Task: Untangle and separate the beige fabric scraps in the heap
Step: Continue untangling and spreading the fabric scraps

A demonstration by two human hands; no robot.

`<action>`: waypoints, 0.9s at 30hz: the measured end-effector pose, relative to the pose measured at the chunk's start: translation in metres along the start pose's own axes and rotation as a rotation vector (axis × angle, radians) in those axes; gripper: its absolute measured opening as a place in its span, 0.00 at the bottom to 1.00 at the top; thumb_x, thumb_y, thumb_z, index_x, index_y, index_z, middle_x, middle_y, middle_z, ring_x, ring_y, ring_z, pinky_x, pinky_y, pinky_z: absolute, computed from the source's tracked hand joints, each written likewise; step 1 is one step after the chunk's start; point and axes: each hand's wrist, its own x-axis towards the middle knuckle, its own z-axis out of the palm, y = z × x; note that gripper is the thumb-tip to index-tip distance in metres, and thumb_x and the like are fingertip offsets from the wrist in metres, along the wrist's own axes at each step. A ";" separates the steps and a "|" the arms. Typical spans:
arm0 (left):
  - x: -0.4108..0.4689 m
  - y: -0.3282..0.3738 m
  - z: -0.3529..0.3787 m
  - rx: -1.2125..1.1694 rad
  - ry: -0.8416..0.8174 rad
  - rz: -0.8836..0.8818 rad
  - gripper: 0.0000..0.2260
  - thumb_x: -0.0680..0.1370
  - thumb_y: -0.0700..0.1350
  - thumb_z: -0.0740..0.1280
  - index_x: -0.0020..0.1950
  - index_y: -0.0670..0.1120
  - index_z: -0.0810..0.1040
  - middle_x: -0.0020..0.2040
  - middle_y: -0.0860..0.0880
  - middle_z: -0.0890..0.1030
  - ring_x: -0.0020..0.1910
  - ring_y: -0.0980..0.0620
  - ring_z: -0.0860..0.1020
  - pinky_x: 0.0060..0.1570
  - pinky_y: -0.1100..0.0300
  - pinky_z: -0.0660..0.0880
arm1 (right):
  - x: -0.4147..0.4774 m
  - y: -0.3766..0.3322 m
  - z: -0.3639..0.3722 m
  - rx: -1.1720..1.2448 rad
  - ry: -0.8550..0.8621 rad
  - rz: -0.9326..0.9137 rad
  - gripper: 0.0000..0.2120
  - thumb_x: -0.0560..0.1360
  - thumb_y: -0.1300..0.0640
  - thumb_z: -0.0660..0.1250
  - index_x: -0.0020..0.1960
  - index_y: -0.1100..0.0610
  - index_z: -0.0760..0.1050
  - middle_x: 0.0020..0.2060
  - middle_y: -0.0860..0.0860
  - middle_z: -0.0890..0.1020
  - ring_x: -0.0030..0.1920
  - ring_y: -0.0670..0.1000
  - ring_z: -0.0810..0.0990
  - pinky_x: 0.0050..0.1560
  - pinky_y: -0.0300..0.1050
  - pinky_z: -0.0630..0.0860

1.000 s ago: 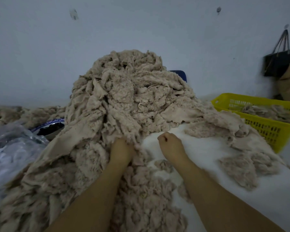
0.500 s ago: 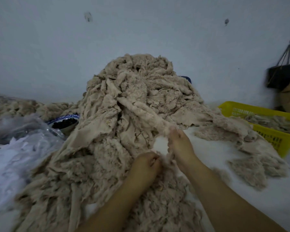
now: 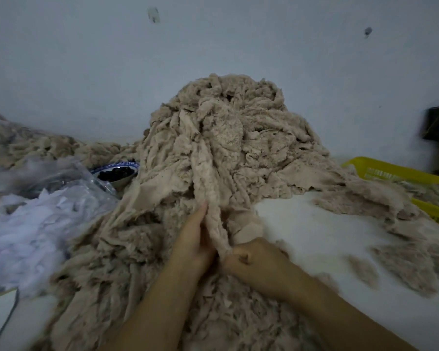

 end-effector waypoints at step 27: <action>-0.019 -0.002 0.011 0.245 -0.272 -0.207 0.21 0.77 0.53 0.70 0.62 0.39 0.82 0.58 0.37 0.83 0.57 0.42 0.83 0.50 0.52 0.83 | 0.005 0.002 -0.007 0.070 0.300 0.000 0.19 0.81 0.53 0.62 0.34 0.49 0.60 0.28 0.43 0.67 0.30 0.42 0.66 0.32 0.39 0.63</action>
